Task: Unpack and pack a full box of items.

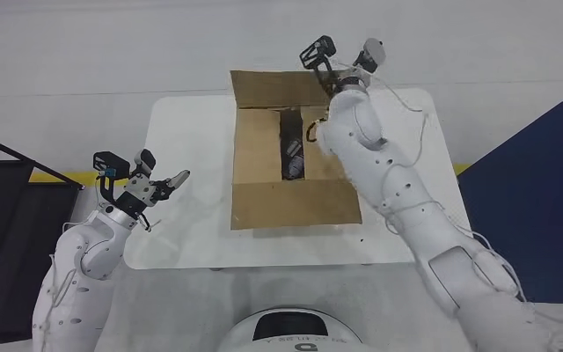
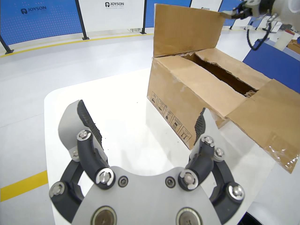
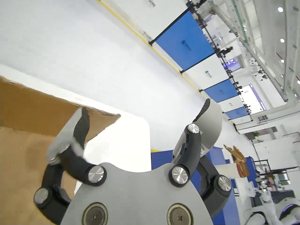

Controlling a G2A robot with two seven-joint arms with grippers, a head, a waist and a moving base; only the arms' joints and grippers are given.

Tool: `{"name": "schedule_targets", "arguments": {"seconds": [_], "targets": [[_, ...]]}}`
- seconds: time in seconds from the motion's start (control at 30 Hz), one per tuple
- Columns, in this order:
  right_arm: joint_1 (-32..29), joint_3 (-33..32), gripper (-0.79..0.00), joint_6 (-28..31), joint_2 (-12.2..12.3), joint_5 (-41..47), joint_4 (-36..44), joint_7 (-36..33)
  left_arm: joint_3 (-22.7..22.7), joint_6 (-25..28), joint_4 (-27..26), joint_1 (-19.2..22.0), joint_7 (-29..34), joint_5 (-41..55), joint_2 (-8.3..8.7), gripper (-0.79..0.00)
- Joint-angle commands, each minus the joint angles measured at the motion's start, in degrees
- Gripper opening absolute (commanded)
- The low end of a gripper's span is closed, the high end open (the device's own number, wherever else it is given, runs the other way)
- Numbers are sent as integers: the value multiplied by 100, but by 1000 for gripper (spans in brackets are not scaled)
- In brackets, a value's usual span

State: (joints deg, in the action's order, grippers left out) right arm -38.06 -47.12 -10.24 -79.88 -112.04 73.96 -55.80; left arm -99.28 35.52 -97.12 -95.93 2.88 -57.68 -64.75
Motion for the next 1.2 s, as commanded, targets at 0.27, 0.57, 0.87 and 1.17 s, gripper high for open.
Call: {"name": "schedule_targets", "arguments": {"seconds": [0.27, 0.57, 0.87, 1.17], "targets": [[988, 653, 0, 400, -612, 685, -1421, -340, 0, 0, 0, 0, 0, 0, 0, 0], [560, 267, 0, 971, -655, 1442, -621, 796, 0, 0, 0, 0, 0, 0, 0, 0], [-914, -617, 0, 3682, -85, 910, 1178, 1089, 0, 0, 0, 0, 0, 0, 0, 0], [-1402, -394, 0, 4343, 42, -155, 1222, 1245, 0, 0, 0, 0, 0, 0, 0, 0]]}}
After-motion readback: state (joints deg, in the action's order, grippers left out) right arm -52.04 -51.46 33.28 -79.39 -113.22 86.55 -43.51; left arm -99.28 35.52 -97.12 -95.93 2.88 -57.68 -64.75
